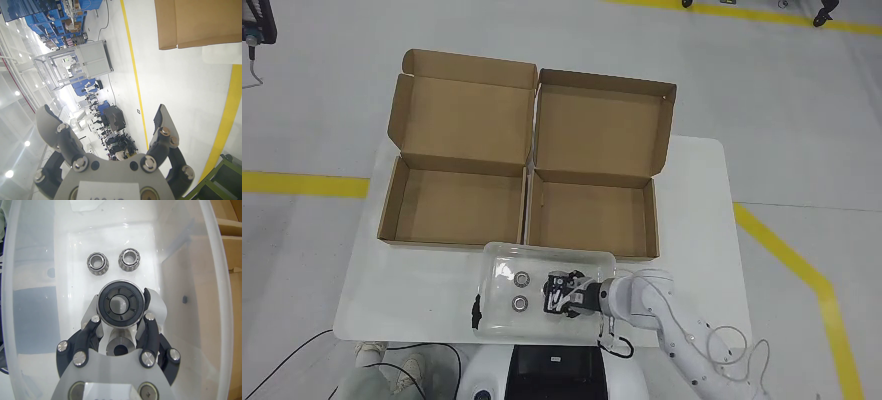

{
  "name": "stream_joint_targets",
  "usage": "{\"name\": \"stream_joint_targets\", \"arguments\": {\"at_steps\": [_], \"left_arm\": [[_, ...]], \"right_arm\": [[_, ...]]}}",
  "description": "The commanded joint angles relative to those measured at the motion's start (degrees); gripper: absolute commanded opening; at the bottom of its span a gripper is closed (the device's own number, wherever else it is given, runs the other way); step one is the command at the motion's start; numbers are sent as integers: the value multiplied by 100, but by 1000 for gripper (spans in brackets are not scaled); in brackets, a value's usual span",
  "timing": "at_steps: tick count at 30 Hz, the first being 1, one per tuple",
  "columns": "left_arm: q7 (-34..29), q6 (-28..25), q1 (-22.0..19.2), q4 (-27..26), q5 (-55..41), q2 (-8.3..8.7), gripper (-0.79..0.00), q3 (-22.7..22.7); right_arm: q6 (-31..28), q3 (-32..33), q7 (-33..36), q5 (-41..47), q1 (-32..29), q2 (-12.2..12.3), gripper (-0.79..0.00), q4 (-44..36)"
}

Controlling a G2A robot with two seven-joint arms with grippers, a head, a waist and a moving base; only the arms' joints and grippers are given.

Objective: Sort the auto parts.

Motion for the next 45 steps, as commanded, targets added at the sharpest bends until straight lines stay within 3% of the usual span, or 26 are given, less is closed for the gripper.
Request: {"name": "stream_joint_targets", "arguments": {"at_steps": [1,11,20,29,38,45], "left_arm": [[0,0,0,0,0,0,0,0],[0,0,0,0,0,0,0,0],[0,0,0,0,0,0,0,0],[0,0,0,0,0,0,0,0],[0,0,0,0,0,0,0,0],[0,0,0,0,0,0,0,0]], "right_arm": [[-51,46,-173,3,-28,27,-785,-69],[-295,189,-1444,-61,-45,126,-785,-115],[-524,92,-2569,115,335,111,-785,-66],[-981,9,-3038,665,1063,47,-785,-154],[-1099,226,-3064,1352,1821,7,-785,-289],[-1131,572,-3513,1675,1959,74,-785,-606]]}}
